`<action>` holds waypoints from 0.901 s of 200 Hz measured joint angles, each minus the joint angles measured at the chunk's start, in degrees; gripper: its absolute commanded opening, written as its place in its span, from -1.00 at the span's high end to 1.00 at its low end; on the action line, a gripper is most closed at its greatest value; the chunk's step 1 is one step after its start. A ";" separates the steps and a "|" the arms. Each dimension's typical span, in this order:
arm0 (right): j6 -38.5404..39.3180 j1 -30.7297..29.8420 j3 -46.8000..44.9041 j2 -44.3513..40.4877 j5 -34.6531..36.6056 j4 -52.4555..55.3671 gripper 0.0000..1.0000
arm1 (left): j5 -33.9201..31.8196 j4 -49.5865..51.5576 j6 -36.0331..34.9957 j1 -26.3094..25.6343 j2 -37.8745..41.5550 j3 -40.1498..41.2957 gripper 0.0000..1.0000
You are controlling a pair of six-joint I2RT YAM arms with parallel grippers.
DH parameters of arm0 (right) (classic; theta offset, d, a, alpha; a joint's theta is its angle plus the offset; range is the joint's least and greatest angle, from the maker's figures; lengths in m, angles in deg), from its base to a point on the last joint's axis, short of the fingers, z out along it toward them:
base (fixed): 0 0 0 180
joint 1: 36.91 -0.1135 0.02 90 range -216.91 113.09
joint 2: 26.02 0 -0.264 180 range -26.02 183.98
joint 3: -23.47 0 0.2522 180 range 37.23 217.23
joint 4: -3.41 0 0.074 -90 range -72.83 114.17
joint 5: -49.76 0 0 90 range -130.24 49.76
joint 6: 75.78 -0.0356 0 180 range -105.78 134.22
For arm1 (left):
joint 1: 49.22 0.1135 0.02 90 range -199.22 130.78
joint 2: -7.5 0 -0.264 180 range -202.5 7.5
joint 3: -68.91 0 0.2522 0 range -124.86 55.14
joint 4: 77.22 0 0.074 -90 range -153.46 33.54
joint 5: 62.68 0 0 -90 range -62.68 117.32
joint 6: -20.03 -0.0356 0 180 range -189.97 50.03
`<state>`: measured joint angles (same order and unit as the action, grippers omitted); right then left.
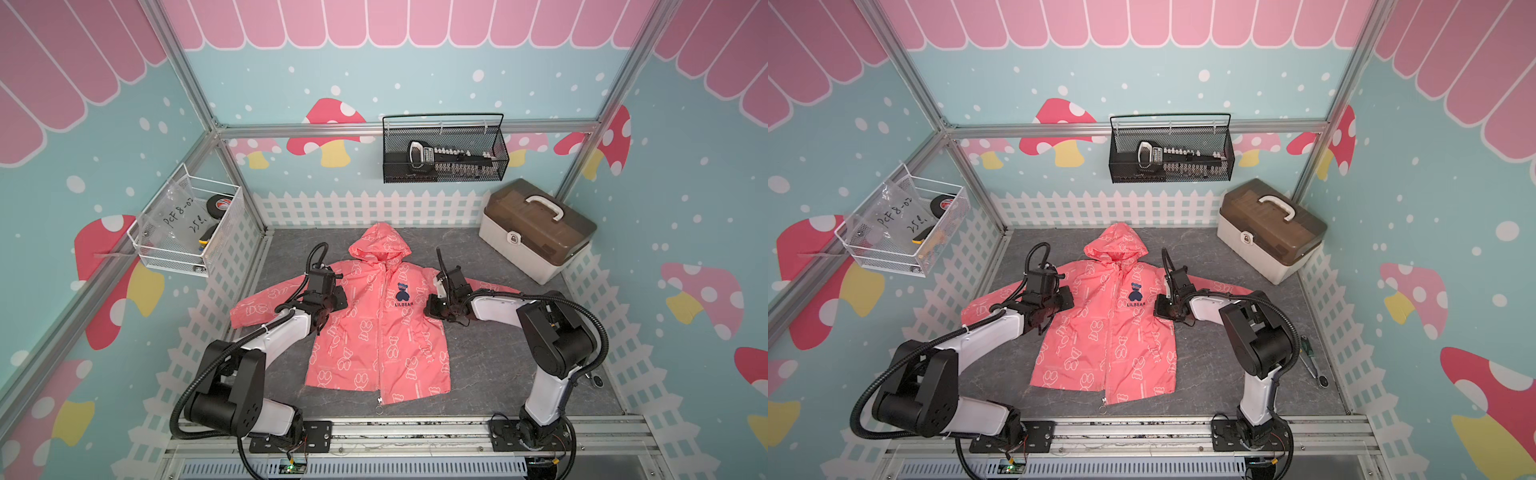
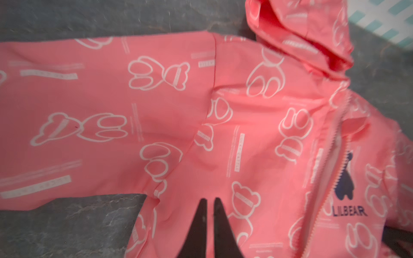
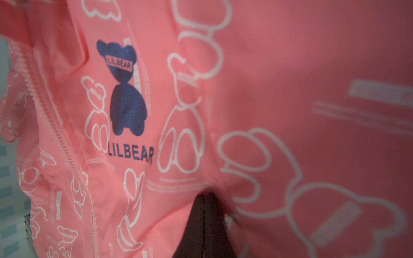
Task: Unzip the jacket
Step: Smooth out the jacket at the center of the board.
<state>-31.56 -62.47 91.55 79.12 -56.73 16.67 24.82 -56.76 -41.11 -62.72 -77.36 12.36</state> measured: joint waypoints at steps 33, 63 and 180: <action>-2.71 5.66 -7.82 -3.98 0.46 -7.37 0.96 | 2.29 -3.15 7.17 -0.52 -2.67 7.28 1.00; -2.91 8.02 -10.60 -6.12 1.60 -8.57 0.94 | 1.86 -6.21 11.58 -2.56 0.09 11.04 1.00; 14.80 7.87 -2.43 -11.47 -4.33 2.08 0.82 | -7.61 4.66 9.29 -9.42 24.55 10.84 0.09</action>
<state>-16.76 -54.60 89.13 67.65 -61.05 18.75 17.21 -52.11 -31.82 -72.14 -52.82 23.20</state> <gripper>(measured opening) 0.111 0.467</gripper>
